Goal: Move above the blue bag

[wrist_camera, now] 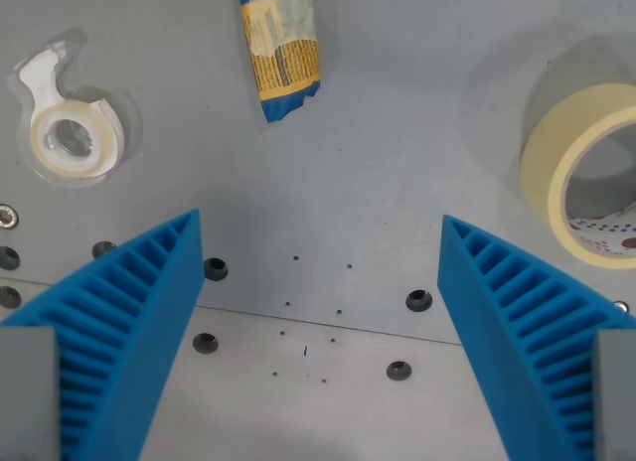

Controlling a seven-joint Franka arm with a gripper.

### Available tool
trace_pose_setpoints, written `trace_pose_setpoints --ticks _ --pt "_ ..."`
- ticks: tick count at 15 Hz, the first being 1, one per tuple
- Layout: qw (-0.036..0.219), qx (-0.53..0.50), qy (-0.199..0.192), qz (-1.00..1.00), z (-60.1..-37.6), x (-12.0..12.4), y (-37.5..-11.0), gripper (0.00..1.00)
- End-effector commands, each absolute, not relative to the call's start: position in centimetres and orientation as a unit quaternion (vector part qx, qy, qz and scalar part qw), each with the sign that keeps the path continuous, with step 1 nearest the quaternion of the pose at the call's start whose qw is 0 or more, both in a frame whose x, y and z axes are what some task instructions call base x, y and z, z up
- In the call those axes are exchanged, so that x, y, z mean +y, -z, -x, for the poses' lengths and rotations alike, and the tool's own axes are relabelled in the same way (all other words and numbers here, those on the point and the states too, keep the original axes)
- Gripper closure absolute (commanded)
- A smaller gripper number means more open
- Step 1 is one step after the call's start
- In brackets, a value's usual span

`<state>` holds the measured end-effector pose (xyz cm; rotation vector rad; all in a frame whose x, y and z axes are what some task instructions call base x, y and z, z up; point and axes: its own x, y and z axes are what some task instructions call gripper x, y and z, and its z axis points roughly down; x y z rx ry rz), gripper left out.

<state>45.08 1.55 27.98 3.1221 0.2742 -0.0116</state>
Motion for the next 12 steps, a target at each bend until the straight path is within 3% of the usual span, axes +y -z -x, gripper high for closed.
trace_pose_setpoints --ticks 1,12 --pt "0.004 0.087 0.002 -0.996 -45.09 1.55 -28.14 0.0" --pt "0.001 0.103 -0.003 -0.995 -45.35 1.7 -27.63 0.0"
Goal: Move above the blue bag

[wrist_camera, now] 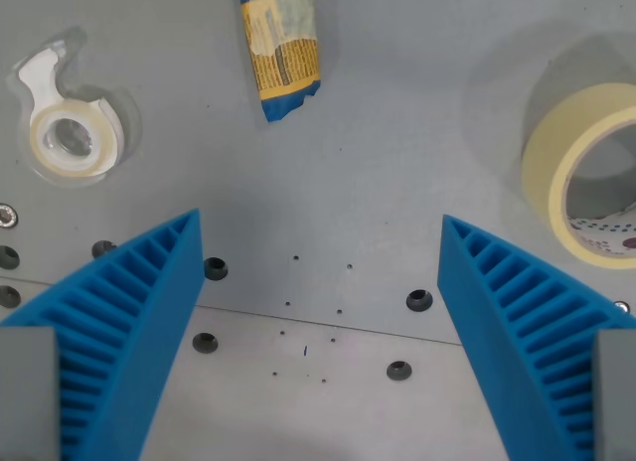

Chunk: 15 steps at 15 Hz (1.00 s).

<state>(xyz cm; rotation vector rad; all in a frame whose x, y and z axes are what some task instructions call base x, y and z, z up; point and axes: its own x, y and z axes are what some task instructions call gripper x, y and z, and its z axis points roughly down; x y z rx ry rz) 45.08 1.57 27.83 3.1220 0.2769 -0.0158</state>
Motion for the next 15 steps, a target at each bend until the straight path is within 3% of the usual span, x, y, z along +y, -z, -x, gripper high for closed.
trace_pose_setpoints --ticks 1,15 --pt "0.001 0.106 -0.005 -0.994 -45.4 1.8 -27.5 0.0" --pt "-0.015 0.157 -0.007 -0.987 -47.5 3.0 -23.7 0.0"
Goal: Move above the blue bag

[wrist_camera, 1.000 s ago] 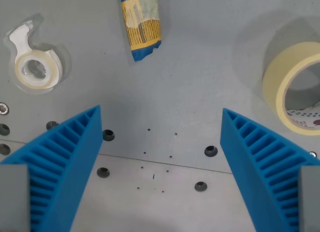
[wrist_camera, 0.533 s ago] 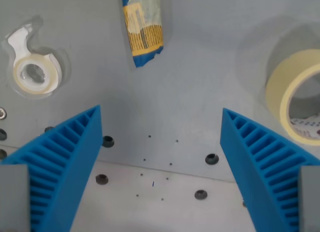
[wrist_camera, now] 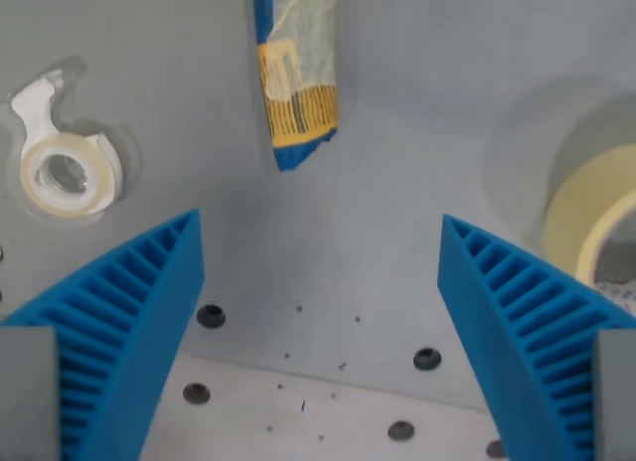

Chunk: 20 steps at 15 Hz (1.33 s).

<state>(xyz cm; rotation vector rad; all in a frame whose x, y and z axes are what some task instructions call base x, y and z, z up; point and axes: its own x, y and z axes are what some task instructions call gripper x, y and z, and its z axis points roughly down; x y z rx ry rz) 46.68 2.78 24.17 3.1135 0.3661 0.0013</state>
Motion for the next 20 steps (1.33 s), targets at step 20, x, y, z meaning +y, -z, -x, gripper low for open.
trace_pose_setpoints --ticks 20 --pt "-0.037 0.206 -0.012 -0.978 -51.0 5.1 -16.6 0.0"
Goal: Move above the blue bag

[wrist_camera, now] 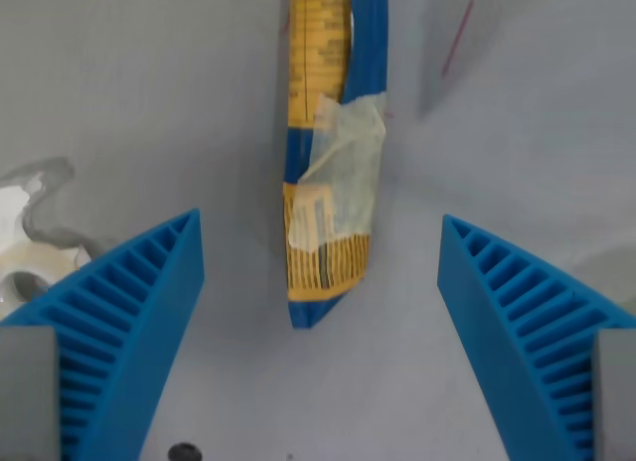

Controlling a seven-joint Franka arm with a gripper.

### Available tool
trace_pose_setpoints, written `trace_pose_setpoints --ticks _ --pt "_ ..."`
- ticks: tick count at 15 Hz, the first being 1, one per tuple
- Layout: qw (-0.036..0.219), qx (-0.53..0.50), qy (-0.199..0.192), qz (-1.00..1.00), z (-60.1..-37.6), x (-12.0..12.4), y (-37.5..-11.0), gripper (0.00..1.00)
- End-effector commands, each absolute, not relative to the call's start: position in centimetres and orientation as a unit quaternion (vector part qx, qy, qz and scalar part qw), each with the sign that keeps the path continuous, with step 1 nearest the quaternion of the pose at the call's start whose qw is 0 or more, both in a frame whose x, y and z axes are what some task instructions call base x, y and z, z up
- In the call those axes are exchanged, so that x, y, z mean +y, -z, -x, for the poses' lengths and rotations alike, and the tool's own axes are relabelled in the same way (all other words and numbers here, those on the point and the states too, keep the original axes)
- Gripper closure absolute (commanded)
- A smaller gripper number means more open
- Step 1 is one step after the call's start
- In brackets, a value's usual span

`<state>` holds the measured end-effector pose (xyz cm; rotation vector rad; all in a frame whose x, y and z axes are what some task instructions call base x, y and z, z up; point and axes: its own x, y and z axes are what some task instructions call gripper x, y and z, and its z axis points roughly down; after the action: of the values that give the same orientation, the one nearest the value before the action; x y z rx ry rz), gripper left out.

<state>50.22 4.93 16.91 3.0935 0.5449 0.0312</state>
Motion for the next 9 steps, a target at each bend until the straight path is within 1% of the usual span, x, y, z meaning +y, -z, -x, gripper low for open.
trace_pose_setpoints --ticks 1,9 --pt "-0.038 0.206 -0.013 -0.978 -51.1 5.2 -16.4 0.0" --pt "-0.038 0.203 -0.014 -0.978 -51.7 5.4 -15.1 0.0"
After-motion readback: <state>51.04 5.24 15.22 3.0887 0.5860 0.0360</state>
